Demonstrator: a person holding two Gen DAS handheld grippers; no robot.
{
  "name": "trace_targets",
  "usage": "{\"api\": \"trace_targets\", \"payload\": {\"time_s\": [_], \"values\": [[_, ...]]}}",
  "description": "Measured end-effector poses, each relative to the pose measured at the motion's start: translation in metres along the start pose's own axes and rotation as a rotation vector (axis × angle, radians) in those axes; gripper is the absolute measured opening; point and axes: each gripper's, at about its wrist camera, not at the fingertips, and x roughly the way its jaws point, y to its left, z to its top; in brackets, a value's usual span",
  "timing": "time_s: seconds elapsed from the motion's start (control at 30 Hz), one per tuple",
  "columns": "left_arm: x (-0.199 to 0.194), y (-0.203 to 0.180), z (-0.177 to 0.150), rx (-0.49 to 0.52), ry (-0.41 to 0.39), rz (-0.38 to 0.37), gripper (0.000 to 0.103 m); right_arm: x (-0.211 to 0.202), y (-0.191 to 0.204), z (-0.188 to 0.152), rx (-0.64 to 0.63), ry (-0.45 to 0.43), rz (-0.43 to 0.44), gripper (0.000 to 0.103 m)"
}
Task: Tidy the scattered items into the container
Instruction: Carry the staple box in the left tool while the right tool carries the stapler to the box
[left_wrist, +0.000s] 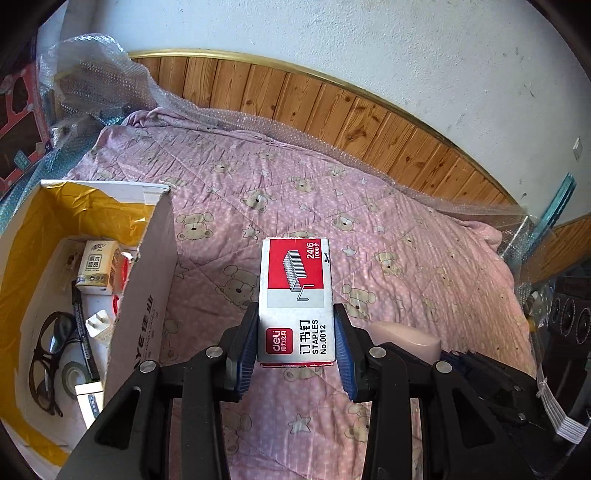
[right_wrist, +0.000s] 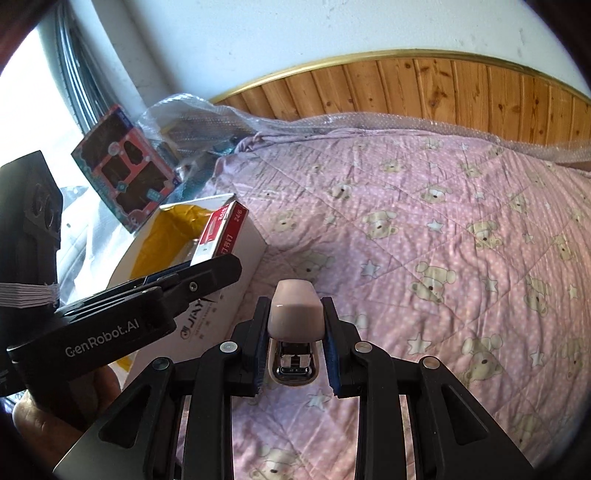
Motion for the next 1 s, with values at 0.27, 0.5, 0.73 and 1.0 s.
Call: {"api": "trace_targets", "payload": {"time_s": [0.27, 0.5, 0.73, 1.0], "values": [[-0.057, 0.024, -0.007, -0.011, -0.072, -0.001, 0.039, -0.009, 0.057, 0.001, -0.07, -0.012, 0.047, 0.027], [-0.094, 0.06, -0.008, -0.037, -0.12, 0.015, 0.039, -0.012, 0.105, 0.003, -0.132, -0.014, 0.083, 0.027], [-0.124, 0.108, -0.002, -0.105, -0.168, 0.032, 0.039, -0.006, 0.139, 0.007, -0.177, -0.004, 0.104, 0.027], [-0.136, 0.173, 0.007, -0.206, -0.168, 0.07, 0.039, 0.009, 0.171, 0.012, -0.223, 0.018, 0.132, 0.027]]}}
